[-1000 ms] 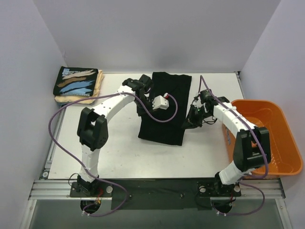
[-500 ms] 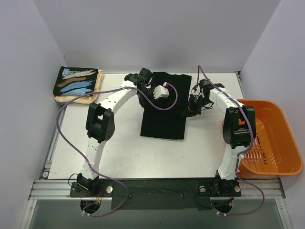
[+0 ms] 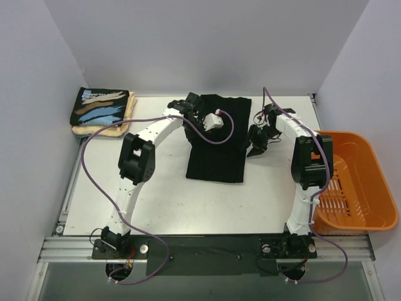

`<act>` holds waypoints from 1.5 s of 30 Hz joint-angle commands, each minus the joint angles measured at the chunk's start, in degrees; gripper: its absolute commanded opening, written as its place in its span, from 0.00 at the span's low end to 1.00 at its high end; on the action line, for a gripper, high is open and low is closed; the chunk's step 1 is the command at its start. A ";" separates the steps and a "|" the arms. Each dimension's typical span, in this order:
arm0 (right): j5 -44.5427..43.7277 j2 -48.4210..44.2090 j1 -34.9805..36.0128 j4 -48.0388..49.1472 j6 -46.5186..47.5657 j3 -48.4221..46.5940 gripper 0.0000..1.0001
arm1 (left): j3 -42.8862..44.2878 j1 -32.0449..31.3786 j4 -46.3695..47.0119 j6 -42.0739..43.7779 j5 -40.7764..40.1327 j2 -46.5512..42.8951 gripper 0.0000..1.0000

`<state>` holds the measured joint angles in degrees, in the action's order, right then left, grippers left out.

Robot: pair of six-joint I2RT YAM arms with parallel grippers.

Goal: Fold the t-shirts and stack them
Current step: Fold the folded rectangular tshirt in 1/3 of the way, then grab one side of the 2/3 rectangular tshirt with both arms

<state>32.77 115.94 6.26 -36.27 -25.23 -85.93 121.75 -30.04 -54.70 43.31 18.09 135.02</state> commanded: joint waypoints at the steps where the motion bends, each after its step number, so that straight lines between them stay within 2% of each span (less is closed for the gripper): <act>1: -4.99 -0.44 -3.18 -2.66 -3.15 -5.19 0.37 | 5.41 1.56 5.12 -4.26 -2.70 -0.19 0.42; 2: -6.65 -1.15 -3.36 -2.75 -3.07 -6.52 0.38 | 8.21 2.35 5.91 -6.29 -2.53 -0.37 0.55; 3: -7.89 -2.03 -3.36 -2.93 -2.89 -8.79 0.39 | 9.54 2.70 6.00 -7.18 -2.53 -0.55 0.60; 6: -11.49 -4.66 -2.84 -3.81 -1.58 -11.80 0.38 | 14.29 4.11 5.22 -10.95 -1.57 -1.25 0.63; 7: -12.72 -6.15 -1.79 -4.07 -0.44 -11.19 0.31 | 14.04 4.38 4.78 -11.75 0.26 -2.30 0.63; 8: -13.00 -6.95 -1.00 -4.16 0.35 -10.41 0.26 | 12.12 4.64 3.56 -12.37 1.59 -3.09 0.59; 9: -12.83 -8.17 0.58 -3.90 1.23 -8.05 0.16 | 10.54 4.64 2.76 -12.28 5.17 -4.66 0.47; 10: -12.48 -8.45 1.20 -3.89 1.59 -6.63 0.12 | 5.65 4.29 2.41 -11.50 7.03 -5.72 0.41; 11: -11.17 -8.36 2.43 -3.81 1.85 -4.62 0.05 | 3.25 4.03 2.75 -11.41 8.62 -7.56 0.26; 13: -8.54 -7.05 3.49 -2.67 1.07 -2.24 0.00 | -3.00 2.98 4.68 -11.84 9.68 -8.54 0.17; 18: -6.14 -2.30 4.81 0.23 -0.34 -1.87 0.00 | -7.76 1.83 8.46 -14.91 11.36 -6.70 0.19; 23: -8.86 3.58 2.53 2.34 -1.92 -3.89 0.00 | -6.71 2.35 17.06 -19.75 2.60 -2.49 0.21; 27: -9.57 5.17 0.95 2.35 -2.19 -5.21 0.00 | -4.17 3.58 17.00 -21.51 -0.58 0.76 0.21; 29: -9.48 4.65 0.51 2.17 -1.84 -4.86 0.00 | -3.54 3.59 15.68 -19.42 -1.12 1.56 0.21; 32: -10.88 0.54 0.33 1.03 -0.44 -2.41 0.00 | -5.47 3.24 16.55 -17.82 -2.79 -1.76 0.22; 35: -11.07 -5.88 0.68 0.59 1.15 2.68 0.00 | -8.80 3.24 17.17 -16.25 0.27 -7.39 0.30; 36: -10.89 -9.64 1.03 0.59 1.50 6.35 0.07 | -9.86 3.15 17.17 -15.37 2.89 -10.80 0.36; 38: -7.84 -14.92 1.73 2.07 1.59 12.78 0.22 | -14.42 2.80 15.94 -10.89 7.54 -15.28 0.43; 40: -4.41 -18.62 2.87 4.71 0.81 18.85 0.33 | -19.43 2.01 10.78 -4.48 11.33 -18.54 0.47; 42: -2.99 -21.18 4.45 7.00 -0.25 23.25 0.40 | -23.83 0.78 5.86 4.47 13.28 -20.58 0.50; 43: -2.54 -21.63 5.24 8.92 -0.86 25.61 0.42 | -27.15 0.17 4.87 9.20 13.20 -21.72 0.63; 45: -1.66 -21.90 6.48 11.56 -2.62 27.73 0.45 | -32.42 -1.50 4.42 13.35 12.50 -23.04 0.65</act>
<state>27.22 94.70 10.17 -29.65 -25.54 -63.24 97.21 -28.38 -44.07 41.45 25.87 115.79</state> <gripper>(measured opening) 0.424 0.622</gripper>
